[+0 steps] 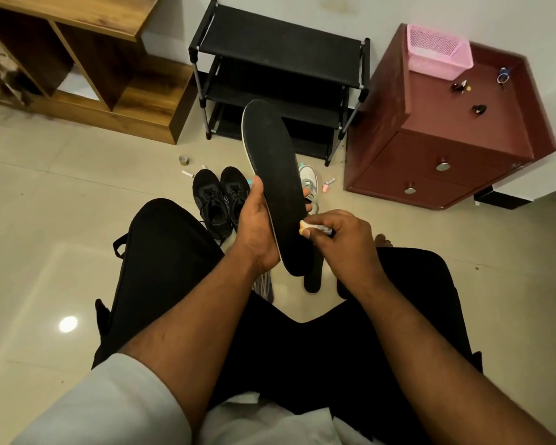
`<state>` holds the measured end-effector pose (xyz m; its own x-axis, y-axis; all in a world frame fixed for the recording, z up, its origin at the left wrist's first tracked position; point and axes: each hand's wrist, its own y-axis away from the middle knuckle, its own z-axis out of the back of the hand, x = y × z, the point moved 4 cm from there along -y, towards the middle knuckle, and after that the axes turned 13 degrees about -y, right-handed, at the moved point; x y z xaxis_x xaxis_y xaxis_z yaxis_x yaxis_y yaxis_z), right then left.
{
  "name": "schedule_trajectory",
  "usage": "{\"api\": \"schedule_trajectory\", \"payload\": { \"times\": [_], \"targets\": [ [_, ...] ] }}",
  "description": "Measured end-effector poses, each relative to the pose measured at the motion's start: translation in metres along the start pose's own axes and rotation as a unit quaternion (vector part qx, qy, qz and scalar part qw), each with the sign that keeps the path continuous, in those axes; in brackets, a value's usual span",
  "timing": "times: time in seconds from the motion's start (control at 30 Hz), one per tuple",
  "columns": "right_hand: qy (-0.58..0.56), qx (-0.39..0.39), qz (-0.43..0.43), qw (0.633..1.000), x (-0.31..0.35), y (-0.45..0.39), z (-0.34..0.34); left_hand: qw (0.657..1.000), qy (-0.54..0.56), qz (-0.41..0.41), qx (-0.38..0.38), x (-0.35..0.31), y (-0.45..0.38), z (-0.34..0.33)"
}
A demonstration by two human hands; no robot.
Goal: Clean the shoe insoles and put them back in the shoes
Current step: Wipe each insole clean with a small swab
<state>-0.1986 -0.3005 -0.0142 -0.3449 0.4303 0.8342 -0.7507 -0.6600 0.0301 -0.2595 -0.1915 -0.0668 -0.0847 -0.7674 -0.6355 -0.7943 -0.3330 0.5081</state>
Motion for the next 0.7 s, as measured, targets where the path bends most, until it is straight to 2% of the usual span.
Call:
{"api": "schedule_trajectory", "payload": {
  "times": [0.1, 0.2, 0.37, 0.57, 0.7],
  "targets": [
    [0.006, 0.028, 0.037, 0.999, 0.01, 0.003, -0.009, 0.999, 0.02, -0.002, 0.029, 0.0, 0.0, -0.004],
    [0.038, 0.048, 0.096, 0.993, 0.018, 0.003, -0.017, 1.0, 0.002, -0.008, 0.027, -0.002, -0.001, -0.003],
    [0.083, -0.001, 0.051, 0.995, 0.004, -0.006, -0.006, 1.0, -0.007, 0.005, 0.025, -0.001, -0.001, -0.006],
    [0.026, 0.074, 0.108, 0.991, 0.027, 0.002, -0.022, 0.998, -0.061, 0.017, -0.021, 0.005, -0.006, 0.003],
    [0.083, 0.012, 0.043, 0.996, 0.008, -0.007, -0.006, 0.997, -0.065, 0.035, 0.02, 0.005, -0.009, 0.002]
  ]
}}
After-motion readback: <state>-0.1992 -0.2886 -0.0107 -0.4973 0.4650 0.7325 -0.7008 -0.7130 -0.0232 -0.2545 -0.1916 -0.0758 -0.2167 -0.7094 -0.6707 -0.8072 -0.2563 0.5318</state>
